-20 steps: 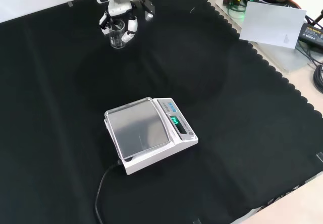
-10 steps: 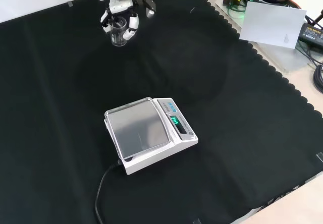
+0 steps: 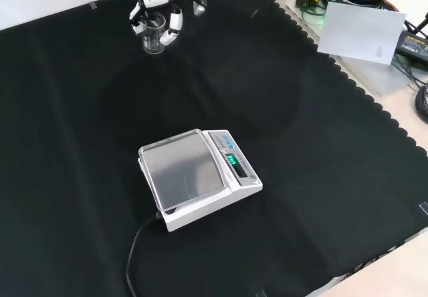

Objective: Pick up the beaker.

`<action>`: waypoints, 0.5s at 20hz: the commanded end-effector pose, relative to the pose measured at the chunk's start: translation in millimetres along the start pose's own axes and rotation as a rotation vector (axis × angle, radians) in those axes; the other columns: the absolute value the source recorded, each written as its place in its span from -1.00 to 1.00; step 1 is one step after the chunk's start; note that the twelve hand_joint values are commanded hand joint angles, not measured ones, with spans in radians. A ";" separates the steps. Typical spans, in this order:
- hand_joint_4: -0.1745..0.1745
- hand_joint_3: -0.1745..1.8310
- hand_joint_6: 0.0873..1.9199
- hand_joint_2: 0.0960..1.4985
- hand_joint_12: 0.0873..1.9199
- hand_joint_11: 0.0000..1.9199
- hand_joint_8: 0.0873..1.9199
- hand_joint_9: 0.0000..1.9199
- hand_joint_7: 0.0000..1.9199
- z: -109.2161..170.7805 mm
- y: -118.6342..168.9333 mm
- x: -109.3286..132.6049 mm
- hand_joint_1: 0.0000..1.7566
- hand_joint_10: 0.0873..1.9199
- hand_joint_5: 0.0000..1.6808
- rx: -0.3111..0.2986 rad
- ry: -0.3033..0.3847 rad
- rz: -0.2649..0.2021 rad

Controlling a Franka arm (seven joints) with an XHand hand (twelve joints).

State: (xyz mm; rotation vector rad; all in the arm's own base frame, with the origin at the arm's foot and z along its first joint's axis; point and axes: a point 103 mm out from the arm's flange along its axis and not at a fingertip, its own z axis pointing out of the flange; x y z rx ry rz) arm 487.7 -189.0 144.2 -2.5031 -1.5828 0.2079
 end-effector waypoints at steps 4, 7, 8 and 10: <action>-0.41 -0.06 0.02 -0.39 -0.04 0.28 -0.28 0.44 0.12 -18.4 -14.6 43.7 0.30 -0.54 -0.11 -0.008 -0.027 -0.048; -0.42 -0.06 0.02 -0.39 -0.04 0.28 -0.27 0.44 0.13 -23.8 -17.4 60.4 0.30 -0.53 -0.10 -0.007 -0.035 -0.080; -0.43 -0.06 0.02 -0.39 -0.04 0.28 -0.27 0.44 0.13 -25.7 -18.3 65.7 0.30 -0.53 -0.10 -0.008 -0.041 -0.085; -0.43 -0.06 0.02 -0.39 -0.04 0.29 -0.27 0.44 0.13 -30.3 -20.0 79.0 0.30 -0.53 -0.09 -0.010 -0.042 -0.101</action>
